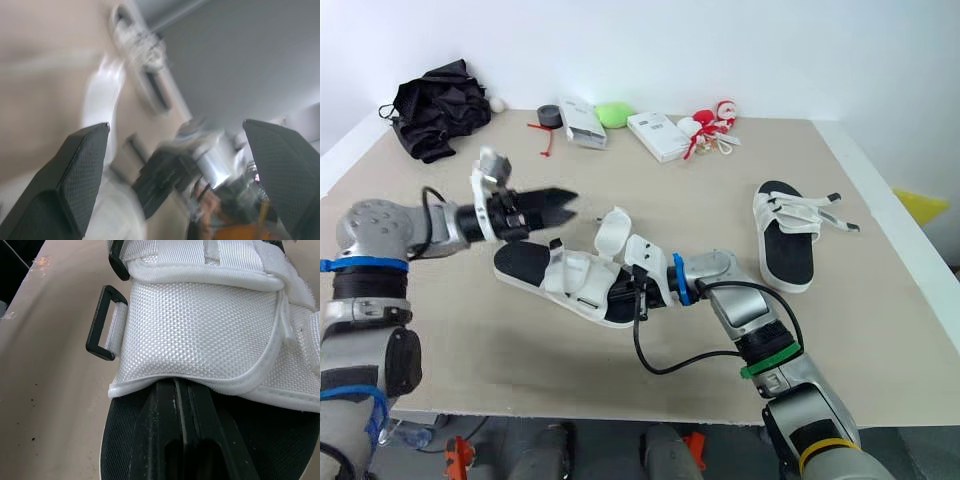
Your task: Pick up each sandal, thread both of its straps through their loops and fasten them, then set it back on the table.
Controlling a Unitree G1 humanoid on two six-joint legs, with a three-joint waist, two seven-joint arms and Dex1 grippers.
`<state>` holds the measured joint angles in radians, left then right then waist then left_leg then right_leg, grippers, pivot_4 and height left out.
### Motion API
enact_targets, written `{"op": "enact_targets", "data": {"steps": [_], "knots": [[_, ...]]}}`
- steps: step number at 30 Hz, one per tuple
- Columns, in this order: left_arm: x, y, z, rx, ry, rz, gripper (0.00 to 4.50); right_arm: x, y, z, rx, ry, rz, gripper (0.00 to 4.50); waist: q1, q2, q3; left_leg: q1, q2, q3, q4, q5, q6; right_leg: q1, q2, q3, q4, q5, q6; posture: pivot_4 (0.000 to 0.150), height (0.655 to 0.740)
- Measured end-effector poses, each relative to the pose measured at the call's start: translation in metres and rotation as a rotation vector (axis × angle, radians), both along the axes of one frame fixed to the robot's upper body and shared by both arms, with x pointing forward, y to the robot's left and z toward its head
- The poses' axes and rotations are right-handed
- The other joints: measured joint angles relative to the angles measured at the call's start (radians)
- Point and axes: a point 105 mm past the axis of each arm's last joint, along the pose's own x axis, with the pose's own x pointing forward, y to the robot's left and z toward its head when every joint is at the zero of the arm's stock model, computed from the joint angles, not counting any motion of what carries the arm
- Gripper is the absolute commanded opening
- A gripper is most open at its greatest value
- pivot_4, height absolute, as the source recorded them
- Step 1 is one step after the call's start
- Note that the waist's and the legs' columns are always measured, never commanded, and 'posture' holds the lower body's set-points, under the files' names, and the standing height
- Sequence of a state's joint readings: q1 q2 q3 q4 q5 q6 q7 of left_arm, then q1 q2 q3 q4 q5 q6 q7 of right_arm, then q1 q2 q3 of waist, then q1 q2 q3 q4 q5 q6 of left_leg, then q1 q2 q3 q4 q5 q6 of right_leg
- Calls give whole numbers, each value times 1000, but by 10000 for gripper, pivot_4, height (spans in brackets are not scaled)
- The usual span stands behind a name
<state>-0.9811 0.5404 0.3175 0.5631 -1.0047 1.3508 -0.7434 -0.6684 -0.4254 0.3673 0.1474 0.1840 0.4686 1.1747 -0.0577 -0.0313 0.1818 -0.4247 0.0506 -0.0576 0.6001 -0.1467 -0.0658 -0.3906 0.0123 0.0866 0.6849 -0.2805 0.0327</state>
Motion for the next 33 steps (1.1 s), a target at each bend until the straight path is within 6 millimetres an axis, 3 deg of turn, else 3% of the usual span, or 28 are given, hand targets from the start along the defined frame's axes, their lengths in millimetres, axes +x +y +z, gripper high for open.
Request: {"op": "enact_targets", "data": {"steps": [2,3,7,10,12,20,27,33], "knots": [[4,12,2,-19,14,48,44050,0,0,0,1,0,0,0,-3,0,0,0,0,0,0,0,0,0,0,0,0,0,0,1500,7380],[9,29,-1,-35,54,120,44050,0,0,0,1,0,-1,0,-3,0,0,0,0,0,0,0,0,0,0,0,0,0,1,1500,7380],[11,45,-14,-14,118,190,44050,0,0,-1,1,2,-2,0,-4,-1,-1,0,0,0,0,0,0,1,-1,0,0,0,1,1500,7380],[7,64,-54,27,257,271,44050,0,2,-1,6,4,2,0,-13,-1,-1,0,0,-1,-1,0,0,1,-1,-1,0,0,0,1500,7380],[6,67,-68,34,304,289,44050,0,1,-1,5,4,0,0,-14,-2,-1,0,0,-1,-1,0,0,0,-1,-1,0,0,0,1500,7380],[3,45,-84,33,339,245,44050,1,-1,-2,1,7,-9,0,-12,-2,-2,1,-1,-1,0,1,-2,3,-2,-2,0,0,1,1500,7380],[-8,8,-84,57,345,91,44050,1,-1,-1,4,3,-13,0,-12,-2,-2,2,-2,-2,0,2,-4,3,-2,-1,0,1,2,1500,7380],[-14,-2,-82,66,340,39,44050,1,0,-2,7,0,-16,0,-15,-2,-2,1,-2,-2,-1,2,-4,3,-2,-1,-1,1,2,1500,7380]]}}
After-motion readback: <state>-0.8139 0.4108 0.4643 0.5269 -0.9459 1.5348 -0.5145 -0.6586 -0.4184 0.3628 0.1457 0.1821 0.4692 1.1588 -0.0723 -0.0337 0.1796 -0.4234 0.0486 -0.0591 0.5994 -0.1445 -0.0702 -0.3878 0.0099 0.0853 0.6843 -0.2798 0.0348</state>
